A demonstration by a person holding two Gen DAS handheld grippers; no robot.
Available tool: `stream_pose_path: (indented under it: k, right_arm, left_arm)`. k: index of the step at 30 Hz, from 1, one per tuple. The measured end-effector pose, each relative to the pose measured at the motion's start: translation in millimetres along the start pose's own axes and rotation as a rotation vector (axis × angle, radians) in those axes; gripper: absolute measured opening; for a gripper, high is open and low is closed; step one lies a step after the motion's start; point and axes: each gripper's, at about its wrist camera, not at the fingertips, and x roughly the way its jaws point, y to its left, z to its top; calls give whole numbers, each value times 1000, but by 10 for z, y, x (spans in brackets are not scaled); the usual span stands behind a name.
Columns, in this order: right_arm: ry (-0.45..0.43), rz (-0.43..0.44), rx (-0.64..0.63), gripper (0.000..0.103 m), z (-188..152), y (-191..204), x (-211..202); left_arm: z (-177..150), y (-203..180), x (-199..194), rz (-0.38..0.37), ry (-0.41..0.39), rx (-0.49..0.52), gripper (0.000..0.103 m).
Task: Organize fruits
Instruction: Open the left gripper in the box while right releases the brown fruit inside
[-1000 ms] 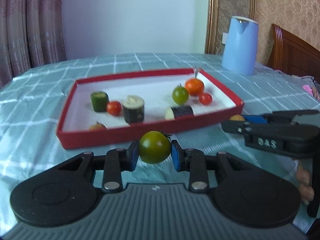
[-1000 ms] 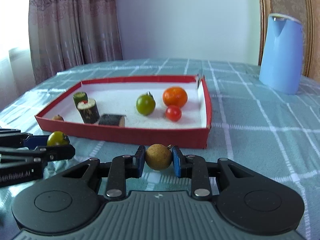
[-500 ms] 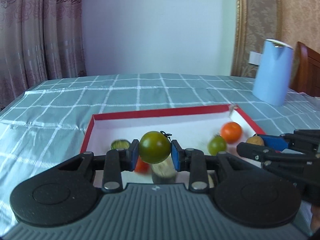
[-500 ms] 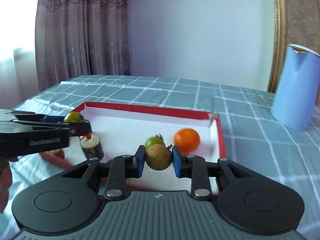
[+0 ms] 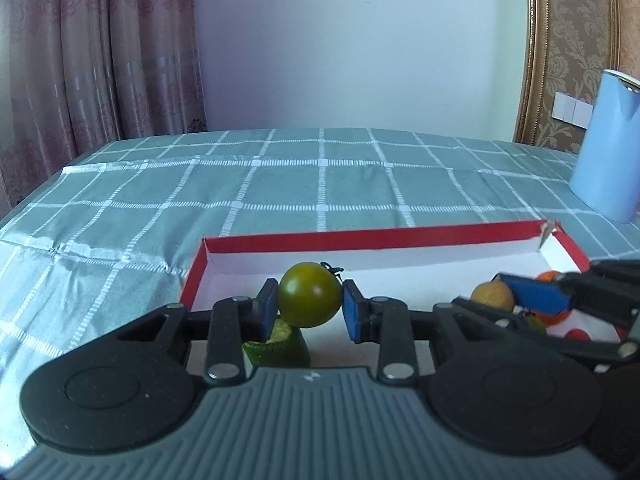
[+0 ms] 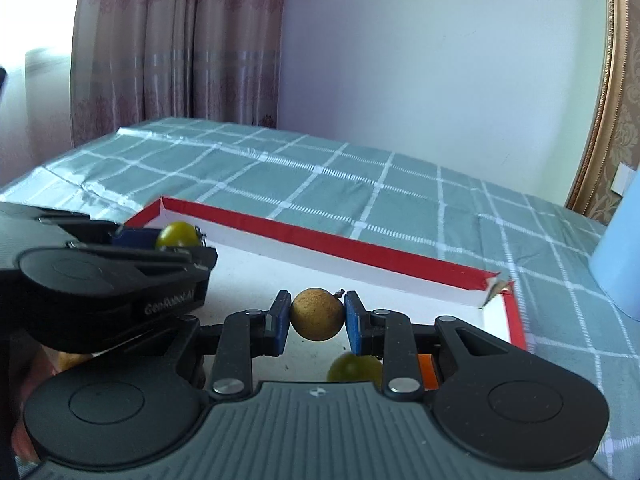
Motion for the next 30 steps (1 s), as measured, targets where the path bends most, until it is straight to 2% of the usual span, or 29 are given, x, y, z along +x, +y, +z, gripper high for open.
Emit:
stream_pose_path:
  k: [5,10,11,13,14,17,22,24,27,30]
  right_arm:
    - [63,8,-14,28,-28,69,158]
    - [74,-1,-17,27,-43,77,167]
    - [74,-3,-18,28,-44,84,163]
    - [64,-2,-12,28,-47,77,162]
    - [64,0,-22,28,-48,80,163]
    - [59,-16,-26,33,-56,82,142]
    - [42,-34,-3,52,-85,40,110]
    - [38,-31,10,57,-95,17,97]
    - [30,-32,18,59,-104,8,76]
    - [16,-28,27,66,-113,0,32]
  left_arm:
    - [-5,-3,70,-4,24,6,31]
    - [-15,-19,73,-3,24,13,32]
    - [-20,-23,71,2,21,15,36]
    - [-30,-28,66,19,13,17,53]
    - [-34,-21,68,26,11,15,65]
    - [-39,12,64,30,8,0,67]
    - [-59,14,84,33,17,5,72]
    - [-57,27,70,26,12,-5,82]
    - [-54,47,43,24,1,-18,87]
    - [-53,62,35,27,0,-21,89]
